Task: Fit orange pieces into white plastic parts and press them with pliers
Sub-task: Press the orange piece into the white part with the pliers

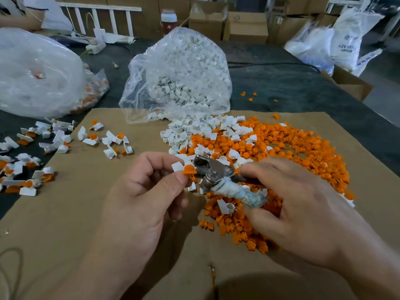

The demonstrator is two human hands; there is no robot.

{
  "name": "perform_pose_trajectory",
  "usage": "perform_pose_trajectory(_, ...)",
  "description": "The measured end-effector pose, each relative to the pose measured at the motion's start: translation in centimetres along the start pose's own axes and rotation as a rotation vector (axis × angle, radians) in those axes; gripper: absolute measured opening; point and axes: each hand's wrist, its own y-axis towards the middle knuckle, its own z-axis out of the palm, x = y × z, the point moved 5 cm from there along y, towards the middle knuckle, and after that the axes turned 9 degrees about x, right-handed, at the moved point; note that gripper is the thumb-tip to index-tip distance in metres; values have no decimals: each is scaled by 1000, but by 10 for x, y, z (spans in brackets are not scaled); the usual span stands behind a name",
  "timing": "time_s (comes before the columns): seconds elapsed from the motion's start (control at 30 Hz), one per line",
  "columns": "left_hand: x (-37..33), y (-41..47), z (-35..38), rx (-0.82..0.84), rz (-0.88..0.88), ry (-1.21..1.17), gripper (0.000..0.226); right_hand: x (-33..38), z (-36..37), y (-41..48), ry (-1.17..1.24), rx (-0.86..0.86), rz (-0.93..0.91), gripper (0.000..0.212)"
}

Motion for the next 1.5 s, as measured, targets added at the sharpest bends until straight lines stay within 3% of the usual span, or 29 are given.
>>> perform_pose_trajectory(0.47,-4,-1,3,91,59,111,10,1,2,-1,23,78,-7,53)
perform_pose_trajectory(0.63,0,-1,2,132,60,179,19,1,1,1,-17,91,-17,53)
perform_pose_trajectory(1.5,-6,-4,3,120,47,216,18,7,0,1,-51,-16,-64,38)
